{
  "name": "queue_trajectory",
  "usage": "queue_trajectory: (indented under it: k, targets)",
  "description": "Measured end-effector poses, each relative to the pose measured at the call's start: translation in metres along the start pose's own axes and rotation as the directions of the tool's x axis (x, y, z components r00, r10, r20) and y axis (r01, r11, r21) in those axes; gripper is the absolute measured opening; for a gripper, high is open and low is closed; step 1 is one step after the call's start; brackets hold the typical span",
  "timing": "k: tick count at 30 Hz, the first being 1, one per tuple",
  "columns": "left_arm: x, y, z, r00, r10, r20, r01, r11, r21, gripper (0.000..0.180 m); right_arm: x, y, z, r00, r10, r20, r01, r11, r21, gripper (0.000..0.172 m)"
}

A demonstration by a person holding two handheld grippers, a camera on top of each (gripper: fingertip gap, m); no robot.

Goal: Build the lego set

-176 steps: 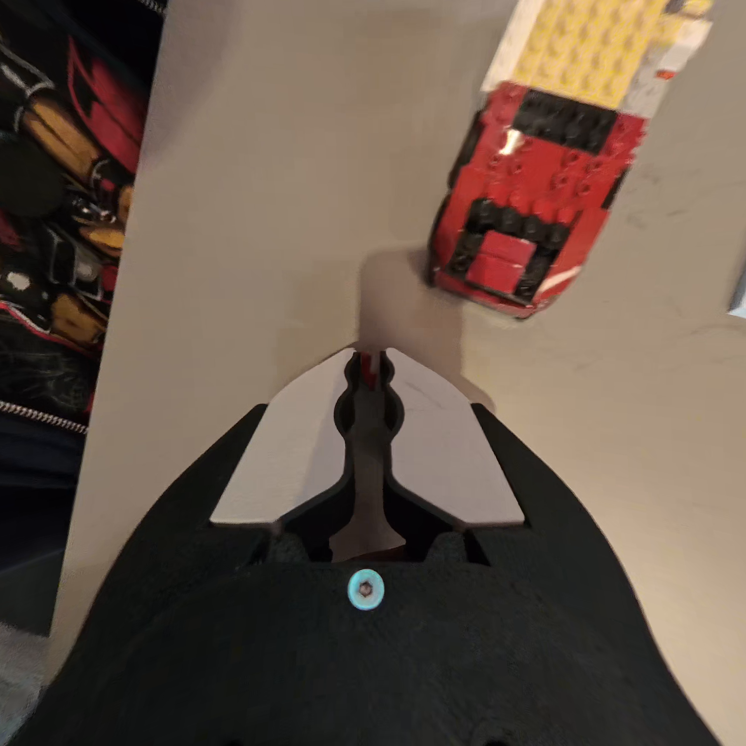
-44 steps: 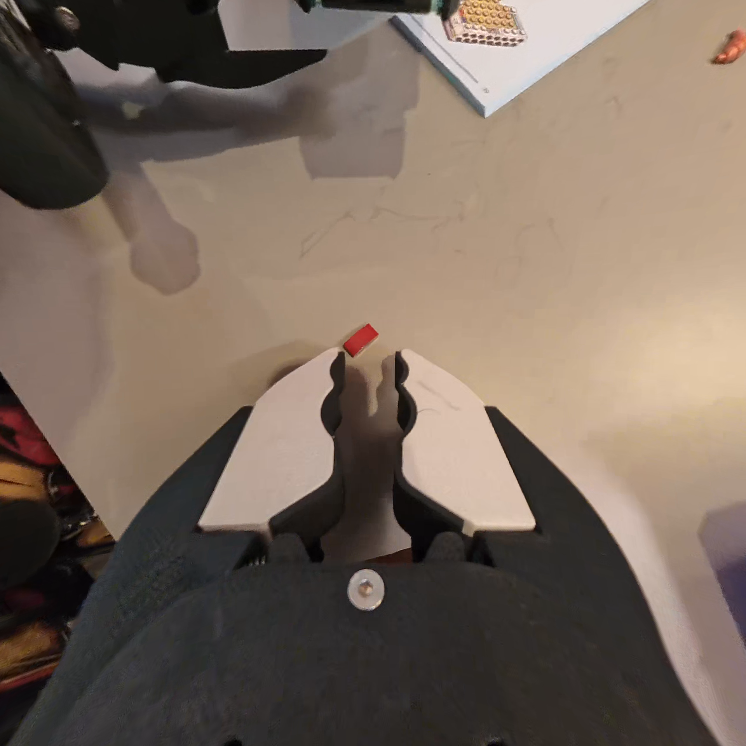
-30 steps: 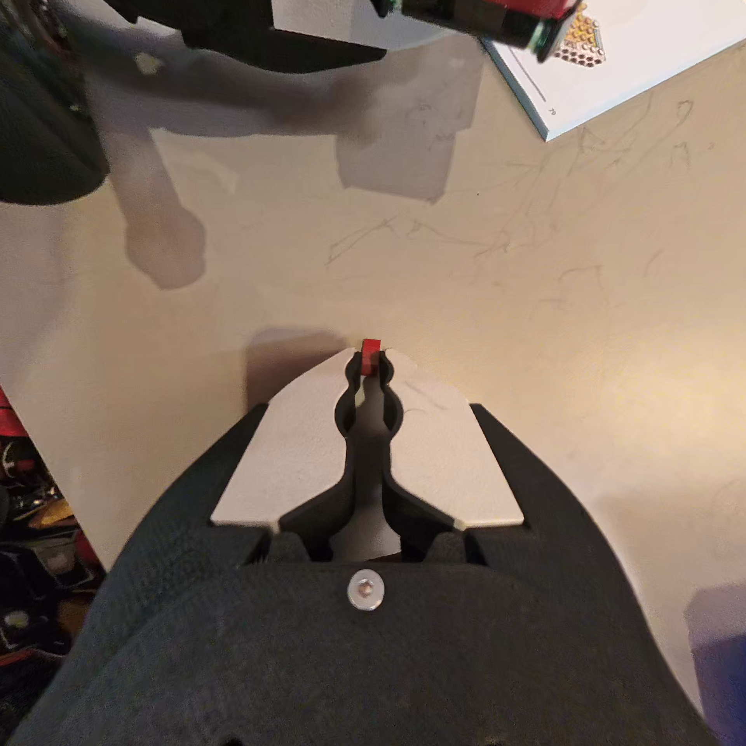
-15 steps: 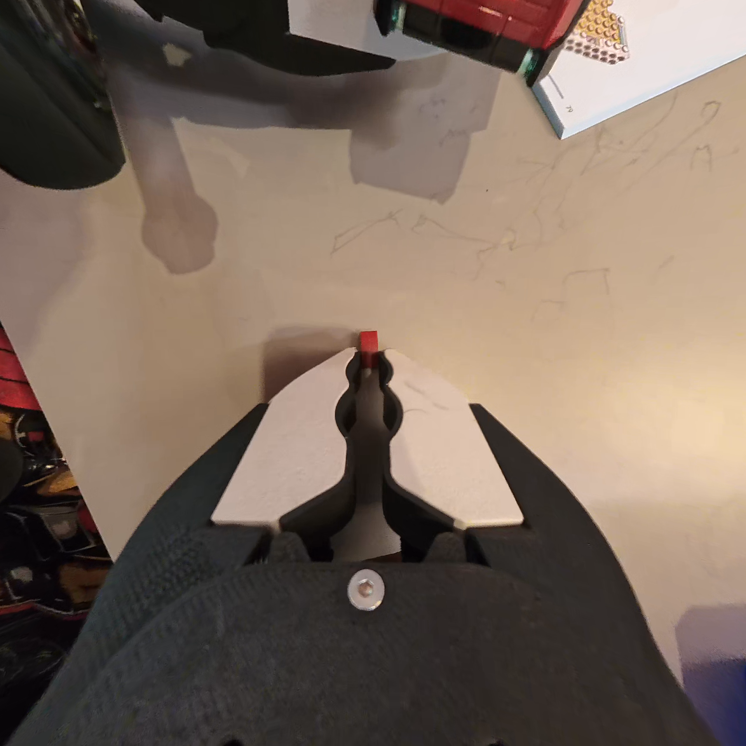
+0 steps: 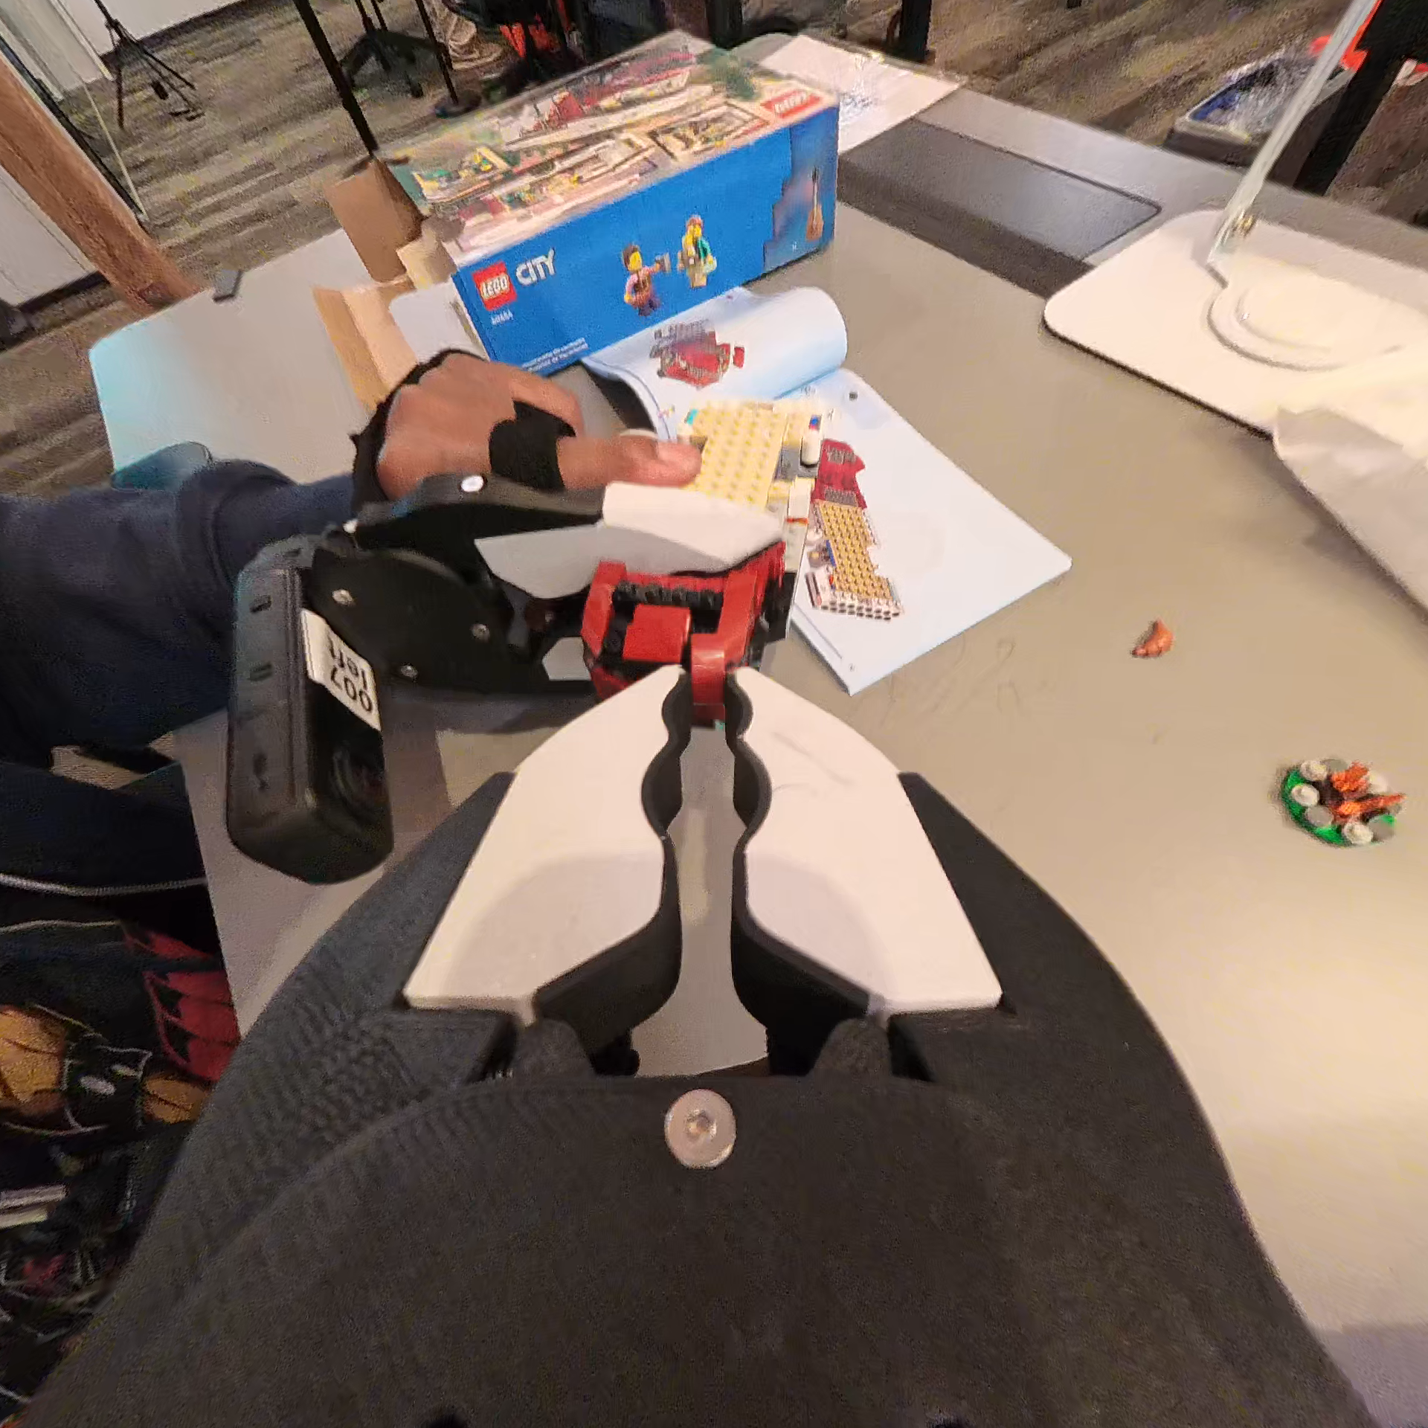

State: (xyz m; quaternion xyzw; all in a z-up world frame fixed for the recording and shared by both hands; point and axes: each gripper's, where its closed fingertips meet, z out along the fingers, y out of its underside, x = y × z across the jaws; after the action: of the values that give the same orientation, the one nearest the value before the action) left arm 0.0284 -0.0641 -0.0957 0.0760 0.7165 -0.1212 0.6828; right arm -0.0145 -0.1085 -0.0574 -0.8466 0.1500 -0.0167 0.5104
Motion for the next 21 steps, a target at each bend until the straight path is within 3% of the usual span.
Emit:
queue_trajectory:
  k: [8,21]
  targets:
    - [0.003,-0.001,0.002,1.000,0.003,-0.008,-0.003,1.000,0.003,0.036,0.000,0.002,0.017,1.000,-0.018,0.002,0.018,0.998,-0.067,0.008]
    - [0.004,-0.002,0.002,1.000,-0.007,-0.011,0.007,1.000,0.006,0.036,-0.001,0.004,0.018,0.997,0.056,0.052,-0.053,0.997,-0.052,0.008]
